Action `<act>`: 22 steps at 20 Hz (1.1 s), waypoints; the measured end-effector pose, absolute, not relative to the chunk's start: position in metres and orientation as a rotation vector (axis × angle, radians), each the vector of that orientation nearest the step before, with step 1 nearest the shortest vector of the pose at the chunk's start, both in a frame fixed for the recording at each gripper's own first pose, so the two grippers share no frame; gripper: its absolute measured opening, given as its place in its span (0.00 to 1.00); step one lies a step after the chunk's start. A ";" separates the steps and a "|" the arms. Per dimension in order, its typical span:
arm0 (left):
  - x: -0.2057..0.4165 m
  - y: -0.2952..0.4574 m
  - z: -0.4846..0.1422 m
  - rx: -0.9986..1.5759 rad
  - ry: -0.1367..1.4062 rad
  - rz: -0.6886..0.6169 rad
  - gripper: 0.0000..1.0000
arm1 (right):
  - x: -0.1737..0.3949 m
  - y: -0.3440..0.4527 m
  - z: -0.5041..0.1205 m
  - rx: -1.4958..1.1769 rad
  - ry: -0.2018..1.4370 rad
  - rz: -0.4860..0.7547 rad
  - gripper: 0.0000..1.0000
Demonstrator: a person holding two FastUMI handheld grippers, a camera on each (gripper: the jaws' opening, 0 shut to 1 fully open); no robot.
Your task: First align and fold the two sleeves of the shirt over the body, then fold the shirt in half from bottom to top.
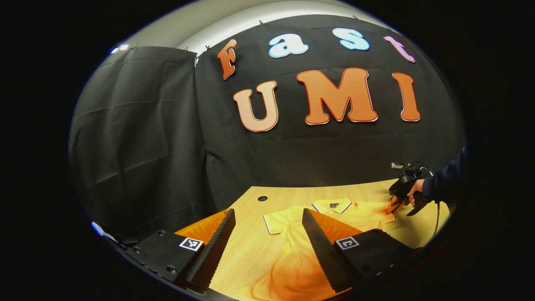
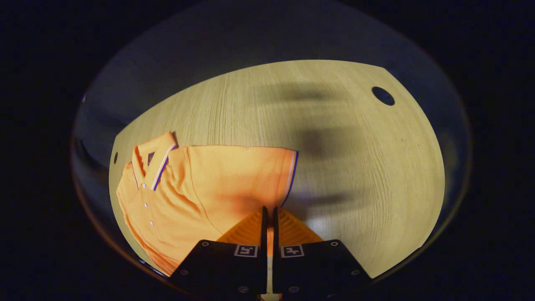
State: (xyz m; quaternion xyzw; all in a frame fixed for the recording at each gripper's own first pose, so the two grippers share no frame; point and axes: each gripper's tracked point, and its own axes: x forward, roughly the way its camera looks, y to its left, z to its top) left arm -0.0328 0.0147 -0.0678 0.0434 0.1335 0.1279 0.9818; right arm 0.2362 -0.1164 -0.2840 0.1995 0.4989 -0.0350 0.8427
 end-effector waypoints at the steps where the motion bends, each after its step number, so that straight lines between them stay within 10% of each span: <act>1: -0.033 0.013 -0.069 0.087 0.269 0.257 0.99 | 0.236 -0.115 -0.281 0.417 1.037 -0.064 0.06; 15: -0.026 0.016 -0.088 0.077 0.311 0.262 1.00 | 0.246 0.011 -0.206 0.430 0.965 0.231 0.05; 22: -0.026 0.032 -0.097 0.043 0.322 0.289 1.00 | 0.242 0.047 -0.189 0.499 0.947 0.371 0.25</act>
